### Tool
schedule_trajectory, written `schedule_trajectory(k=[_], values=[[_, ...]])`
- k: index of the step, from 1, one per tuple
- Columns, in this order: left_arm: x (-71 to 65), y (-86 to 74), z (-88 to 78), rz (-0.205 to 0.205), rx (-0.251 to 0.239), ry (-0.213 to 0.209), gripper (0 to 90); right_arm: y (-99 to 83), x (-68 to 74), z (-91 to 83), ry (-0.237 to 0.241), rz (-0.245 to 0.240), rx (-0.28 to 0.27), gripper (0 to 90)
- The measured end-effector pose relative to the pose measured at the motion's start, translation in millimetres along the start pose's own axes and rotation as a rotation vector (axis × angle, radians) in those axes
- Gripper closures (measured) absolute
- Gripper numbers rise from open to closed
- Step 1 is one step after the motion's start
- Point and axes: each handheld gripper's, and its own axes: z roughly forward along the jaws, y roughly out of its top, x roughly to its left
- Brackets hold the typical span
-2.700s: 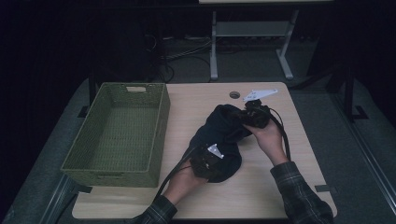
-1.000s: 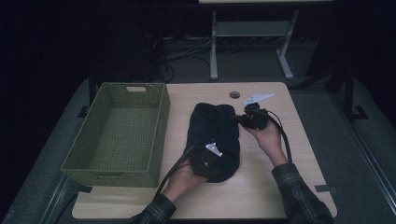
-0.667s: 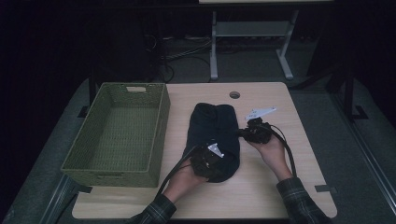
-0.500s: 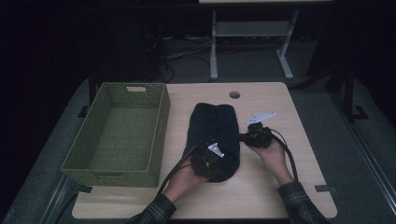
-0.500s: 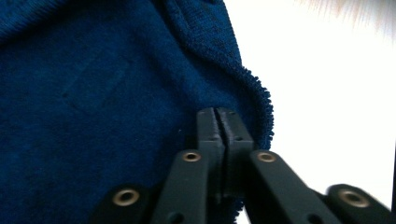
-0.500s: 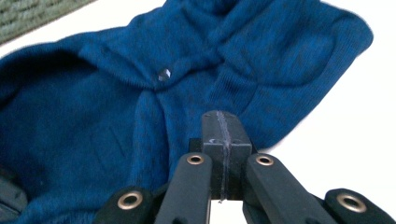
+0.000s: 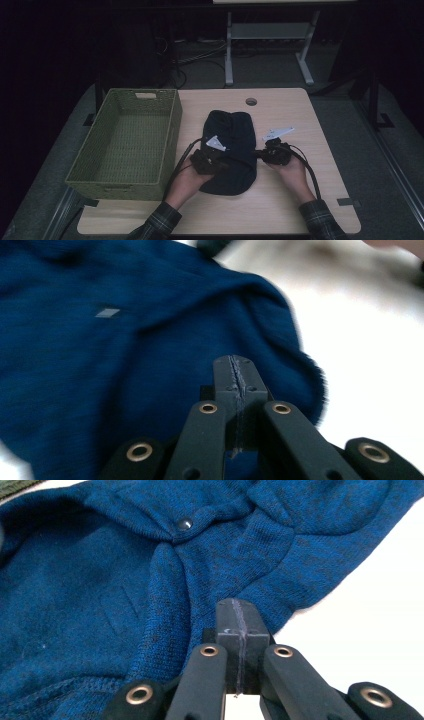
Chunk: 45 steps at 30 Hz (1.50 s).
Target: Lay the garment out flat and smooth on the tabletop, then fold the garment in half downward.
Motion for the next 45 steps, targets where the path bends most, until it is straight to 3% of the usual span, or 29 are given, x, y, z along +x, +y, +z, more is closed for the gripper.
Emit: schedule_trajectory(k=[5,8,16,20,22,31,45], values=[[21.5,2.3,-2.7,-0.075,-0.041,0.119,90.0,-0.2,0.6,4.9,0.001,-0.006,0.005,89.9],[34.2,5.0,0.0,-0.105,-0.044,0.144,90.0,-1.1,0.4,7.3,0.003,-0.007,0.014,89.9],[57.0,1.5,18.2,-0.159,0.014,0.233,90.0,-2.9,0.0,13.9,0.007,-0.004,0.031,89.9],[60.3,-1.8,30.9,-0.144,0.073,0.281,90.0,-3.1,-0.3,14.0,0.009,-0.006,0.033,89.9],[63.1,-4.7,34.8,-0.144,0.097,0.280,90.0,-3.2,-0.4,14.1,0.008,-0.006,0.033,89.9],[62.0,-6.0,36.1,-0.147,0.081,0.266,90.0,-3.7,-0.3,13.4,0.006,-0.011,0.044,90.0],[46.4,-10.3,38.5,-0.127,0.058,0.130,90.0,-21.1,4.0,-7.0,0.000,-0.006,0.074,90.0]])
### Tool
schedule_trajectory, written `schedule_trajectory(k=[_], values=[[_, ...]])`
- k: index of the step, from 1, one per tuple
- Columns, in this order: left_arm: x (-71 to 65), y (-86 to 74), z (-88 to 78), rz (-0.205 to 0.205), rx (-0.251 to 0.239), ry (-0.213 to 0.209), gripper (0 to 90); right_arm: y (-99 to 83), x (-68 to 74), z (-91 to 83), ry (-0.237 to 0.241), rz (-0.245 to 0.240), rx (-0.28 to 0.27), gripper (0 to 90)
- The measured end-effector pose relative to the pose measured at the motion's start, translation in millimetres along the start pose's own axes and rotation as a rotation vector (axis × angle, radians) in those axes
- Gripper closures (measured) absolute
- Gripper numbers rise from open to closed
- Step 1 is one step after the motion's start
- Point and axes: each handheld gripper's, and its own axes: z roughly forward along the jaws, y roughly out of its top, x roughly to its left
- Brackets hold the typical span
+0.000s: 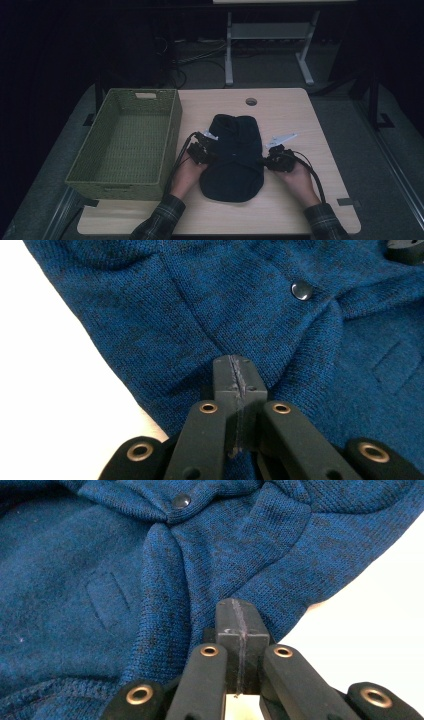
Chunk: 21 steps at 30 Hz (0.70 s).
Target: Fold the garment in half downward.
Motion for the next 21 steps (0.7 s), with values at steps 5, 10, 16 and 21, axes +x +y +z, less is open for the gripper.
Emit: schedule_trajectory(k=[5,10,16,21], values=[[-13.0,-3.0,0.0,0.033,0.006,-0.050,90.0,-11.0,4.7,-11.0,-0.015,-0.015,0.014,90.0],[-25.4,-6.8,-0.9,0.068,0.010,-0.078,90.0,-22.8,9.6,-20.5,-0.006,-0.003,0.016,90.0],[-41.8,-13.9,-2.7,0.086,0.010,-0.124,90.0,-35.3,17.6,-31.4,-0.009,-0.017,0.024,90.0],[-55.3,-18.0,-3.4,0.107,0.019,-0.168,90.0,-45.9,18.6,-40.2,-0.006,-0.008,0.023,90.0]])
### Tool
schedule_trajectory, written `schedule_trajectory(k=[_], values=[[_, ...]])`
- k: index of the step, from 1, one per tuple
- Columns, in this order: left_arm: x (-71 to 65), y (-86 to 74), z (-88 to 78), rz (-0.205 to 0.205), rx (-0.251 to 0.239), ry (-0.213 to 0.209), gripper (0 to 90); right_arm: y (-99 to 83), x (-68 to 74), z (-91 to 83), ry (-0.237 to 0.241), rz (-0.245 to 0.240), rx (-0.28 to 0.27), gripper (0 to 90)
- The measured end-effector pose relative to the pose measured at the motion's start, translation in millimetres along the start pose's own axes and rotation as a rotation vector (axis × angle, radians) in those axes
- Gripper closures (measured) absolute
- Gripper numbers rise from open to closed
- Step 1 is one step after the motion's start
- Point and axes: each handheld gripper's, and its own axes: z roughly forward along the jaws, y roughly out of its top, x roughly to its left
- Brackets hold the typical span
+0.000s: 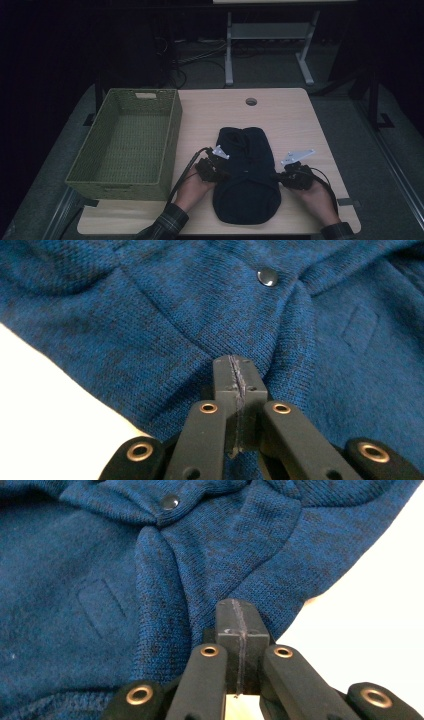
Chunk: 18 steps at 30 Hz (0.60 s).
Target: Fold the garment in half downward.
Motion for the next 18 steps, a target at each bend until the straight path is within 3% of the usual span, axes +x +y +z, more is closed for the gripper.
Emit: schedule_trajectory(k=[3,10,14,18], values=[[-9.0,-1.2,1.4,0.012,0.003,-0.019,90.0,-6.5,1.3,-5.8,0.005,0.016,0.006,89.9],[-20.2,-2.1,3.0,0.033,0.013,-0.048,89.9,-20.3,9.1,-16.7,0.016,0.004,0.011,89.9],[-13.9,0.6,-4.7,0.012,-0.011,-0.065,81.4,-21.6,9.6,-21.1,0.026,-0.006,-0.007,87.7],[-3.1,4.1,-14.4,-0.007,-0.034,-0.039,72.6,-13.8,4.5,-27.2,0.021,0.008,-0.054,79.5]])
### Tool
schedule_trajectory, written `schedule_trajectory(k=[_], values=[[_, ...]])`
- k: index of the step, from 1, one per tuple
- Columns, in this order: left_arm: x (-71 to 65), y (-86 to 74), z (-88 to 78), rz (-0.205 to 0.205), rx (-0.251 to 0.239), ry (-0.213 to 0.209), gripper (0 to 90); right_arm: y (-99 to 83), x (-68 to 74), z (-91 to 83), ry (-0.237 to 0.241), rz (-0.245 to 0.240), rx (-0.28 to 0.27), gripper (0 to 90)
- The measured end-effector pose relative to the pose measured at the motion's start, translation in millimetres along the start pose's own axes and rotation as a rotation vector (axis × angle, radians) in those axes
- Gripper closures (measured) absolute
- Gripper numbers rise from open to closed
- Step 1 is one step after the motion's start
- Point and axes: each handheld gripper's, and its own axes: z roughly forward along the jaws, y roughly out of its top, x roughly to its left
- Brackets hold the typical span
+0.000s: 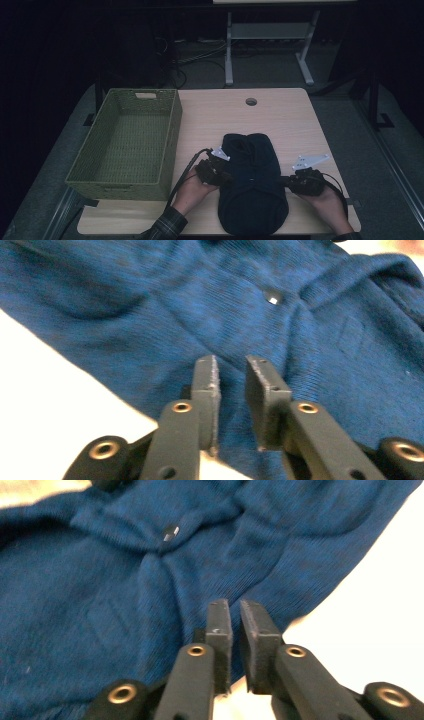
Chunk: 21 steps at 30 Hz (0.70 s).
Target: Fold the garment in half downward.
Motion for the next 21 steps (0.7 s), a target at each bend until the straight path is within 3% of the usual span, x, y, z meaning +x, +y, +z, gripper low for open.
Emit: schedule_trajectory(k=[5,9,20,21], values=[[15.9,10.5,-15.7,0.002,-0.066,0.045,55.7,16.3,-16.5,-3.0,-0.038,0.013,-0.055,65.4],[30.8,20.2,-27.5,-0.015,-0.109,0.067,48.4,30.8,-33.1,-2.0,-0.042,0.042,-0.073,60.7],[68.5,53.4,-36.8,-0.065,-0.176,0.178,43.2,67.1,-63.5,13.9,-0.075,0.065,-0.082,51.2],[73.0,57.0,-36.3,-0.070,-0.170,0.187,43.3,76.2,-71.1,17.7,-0.079,0.075,-0.082,50.5]])
